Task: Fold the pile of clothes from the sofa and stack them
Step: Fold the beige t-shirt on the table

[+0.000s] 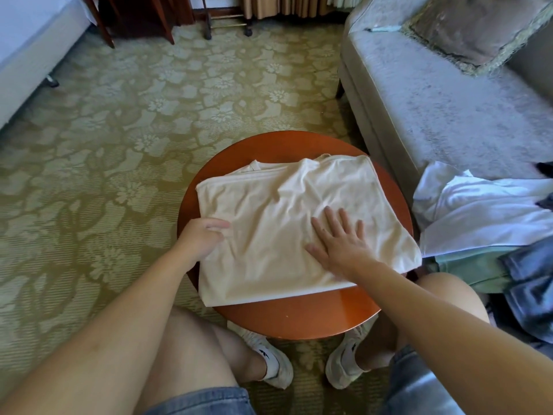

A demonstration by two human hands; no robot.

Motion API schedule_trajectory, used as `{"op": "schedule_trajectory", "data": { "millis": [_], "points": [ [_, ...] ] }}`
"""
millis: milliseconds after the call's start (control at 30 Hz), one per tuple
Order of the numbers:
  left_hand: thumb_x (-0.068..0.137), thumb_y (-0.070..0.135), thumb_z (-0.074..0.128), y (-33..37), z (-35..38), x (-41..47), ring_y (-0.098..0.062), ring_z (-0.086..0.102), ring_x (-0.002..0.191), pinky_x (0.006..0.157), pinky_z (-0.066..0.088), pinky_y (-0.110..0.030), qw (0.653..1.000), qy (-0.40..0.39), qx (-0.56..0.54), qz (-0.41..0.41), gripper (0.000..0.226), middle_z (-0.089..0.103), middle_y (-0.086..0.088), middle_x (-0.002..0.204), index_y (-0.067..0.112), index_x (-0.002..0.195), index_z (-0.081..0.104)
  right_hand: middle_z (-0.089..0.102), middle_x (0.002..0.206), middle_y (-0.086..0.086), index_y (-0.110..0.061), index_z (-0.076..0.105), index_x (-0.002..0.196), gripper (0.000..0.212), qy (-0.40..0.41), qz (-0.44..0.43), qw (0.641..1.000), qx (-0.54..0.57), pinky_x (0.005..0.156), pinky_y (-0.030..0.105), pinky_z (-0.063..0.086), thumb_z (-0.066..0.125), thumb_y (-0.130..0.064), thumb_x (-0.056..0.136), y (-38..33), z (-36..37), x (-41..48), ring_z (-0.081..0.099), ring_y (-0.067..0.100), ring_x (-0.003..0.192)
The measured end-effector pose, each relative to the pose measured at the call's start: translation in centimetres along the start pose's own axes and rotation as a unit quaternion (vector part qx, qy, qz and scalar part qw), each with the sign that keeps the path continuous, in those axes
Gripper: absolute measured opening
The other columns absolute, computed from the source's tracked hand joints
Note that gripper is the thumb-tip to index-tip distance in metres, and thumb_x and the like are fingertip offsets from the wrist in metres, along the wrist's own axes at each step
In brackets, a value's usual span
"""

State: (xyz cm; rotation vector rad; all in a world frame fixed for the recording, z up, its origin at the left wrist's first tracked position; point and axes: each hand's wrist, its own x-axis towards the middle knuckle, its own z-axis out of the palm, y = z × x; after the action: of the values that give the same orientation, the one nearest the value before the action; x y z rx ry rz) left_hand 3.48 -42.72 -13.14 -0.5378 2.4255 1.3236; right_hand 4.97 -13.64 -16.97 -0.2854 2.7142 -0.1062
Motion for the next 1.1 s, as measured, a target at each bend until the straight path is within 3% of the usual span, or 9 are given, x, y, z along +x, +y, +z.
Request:
{"op": "schedule_trajectory", "data": {
  "millis": [133, 267, 467, 600, 667, 733, 833, 933, 1100],
  "points": [
    [0.088, 0.001, 0.061, 1.3, -2.5, -0.3, -0.021, 0.047, 0.125, 0.099, 0.041, -0.031, 0.997, 0.004, -0.079, -0.021, 0.046, 0.046, -0.006, 0.145, 0.018, 0.131, 0.059, 0.006, 0.162, 0.0, -0.027, 0.017, 0.154, 0.063, 0.09, 0.043, 0.987, 0.124, 0.119, 0.052, -0.001, 0.03, -0.055, 0.099, -0.8, -1.2, -0.2, 0.002, 0.026, 0.149],
    [0.087, -0.002, 0.062, 6.5, -4.3, -1.6, -0.017, 0.038, 0.132, 0.095, 0.033, -0.028, 0.998, -0.019, -0.052, 0.014, 0.062, 0.041, 0.001, 0.146, 0.023, 0.142, 0.047, 0.047, 0.143, 0.006, -0.017, 0.049, 0.139, 0.044, 0.254, 0.13, 0.911, 0.297, 0.107, 0.039, 0.033, 0.045, -0.036, 0.099, 1.2, -1.3, -3.2, 0.041, 0.028, 0.13],
    [0.087, 0.01, 0.065, 16.2, 2.0, -5.6, -0.017, 0.055, 0.095, 0.08, 0.047, -0.029, 0.987, -0.047, 0.117, 0.1, 0.071, 0.046, 0.002, 0.13, 0.03, 0.148, 0.035, 0.063, 0.115, -0.002, -0.023, 0.051, 0.128, 0.043, 0.135, 0.135, 0.792, 0.581, 0.097, 0.037, 0.047, 0.036, -0.051, 0.1, 5.0, -0.7, -5.8, 0.06, 0.02, 0.109],
    [0.089, 0.011, 0.066, 19.6, 10.7, -8.4, -0.013, 0.061, 0.092, 0.077, 0.056, -0.031, 0.979, -0.144, -0.028, 0.143, 0.081, 0.046, 0.012, 0.115, 0.031, 0.153, 0.021, 0.062, 0.122, 0.0, -0.026, 0.05, 0.123, 0.053, 0.088, 0.134, 0.713, 0.683, 0.097, 0.037, 0.047, 0.03, -0.066, 0.095, 6.1, -1.2, -6.6, 0.059, 0.019, 0.112],
    [0.092, 0.02, 0.063, 18.7, 13.4, -8.2, -0.015, 0.063, 0.098, 0.079, 0.053, -0.03, 0.987, -0.059, -0.063, 0.138, 0.065, 0.053, 0.008, 0.118, 0.03, 0.148, 0.031, 0.058, 0.132, 0.001, -0.022, 0.055, 0.129, 0.073, 0.073, 0.148, 0.724, 0.67, 0.107, 0.046, 0.041, 0.032, -0.076, 0.086, 6.8, -1.0, -6.6, 0.052, 0.022, 0.123],
    [0.094, 0.025, 0.057, 15.5, 15.6, -7.5, -0.023, 0.054, 0.119, 0.091, 0.047, -0.033, 0.983, 0.014, 0.108, 0.149, 0.053, 0.05, 0.0, 0.13, 0.025, 0.143, 0.037, 0.058, 0.131, 0.001, -0.021, 0.055, 0.132, 0.068, 0.062, 0.17, 0.745, 0.642, 0.106, 0.047, 0.042, 0.038, -0.067, 0.087, 7.1, -1.0, -6.6, 0.054, 0.023, 0.121],
    [0.098, 0.041, 0.043, 8.5, 18.0, -7.2, -0.03, 0.012, 0.146, 0.115, 0.023, -0.048, 0.933, -0.041, 0.338, 0.115, 0.067, 0.011, -0.006, 0.158, 0.025, 0.153, 0.009, 0.059, 0.122, 0.002, -0.013, 0.06, 0.124, 0.036, 0.187, 0.182, 0.851, 0.455, 0.093, 0.032, 0.046, 0.048, -0.03, 0.095, 7.2, -1.4, -6.4, 0.056, 0.019, 0.106],
    [0.099, 0.055, 0.025, 4.4, 18.3, -6.5, -0.022, -0.019, 0.147, 0.119, -0.004, -0.051, 0.901, -0.048, 0.404, 0.151, 0.072, -0.02, -0.002, 0.16, 0.025, 0.153, -0.012, 0.061, 0.118, 0.005, -0.007, 0.066, 0.117, 0.031, 0.308, 0.087, 0.891, 0.324, 0.09, 0.031, 0.046, 0.047, -0.01, 0.093, 5.5, -2.4, -5.7, 0.058, 0.023, 0.107],
    [0.096, 0.064, 0.017, 2.2, 13.8, -3.8, -0.017, -0.026, 0.145, 0.119, -0.011, -0.048, 0.835, -0.068, 0.489, 0.243, 0.074, -0.024, 0.001, 0.16, 0.028, 0.153, -0.013, 0.031, 0.155, 0.01, -0.013, 0.044, 0.143, 0.045, 0.155, -0.104, 0.974, 0.13, 0.118, 0.045, 0.021, 0.044, -0.023, 0.1, 2.4, -4.5, -0.3, 0.025, 0.028, 0.144]
  ]
}}
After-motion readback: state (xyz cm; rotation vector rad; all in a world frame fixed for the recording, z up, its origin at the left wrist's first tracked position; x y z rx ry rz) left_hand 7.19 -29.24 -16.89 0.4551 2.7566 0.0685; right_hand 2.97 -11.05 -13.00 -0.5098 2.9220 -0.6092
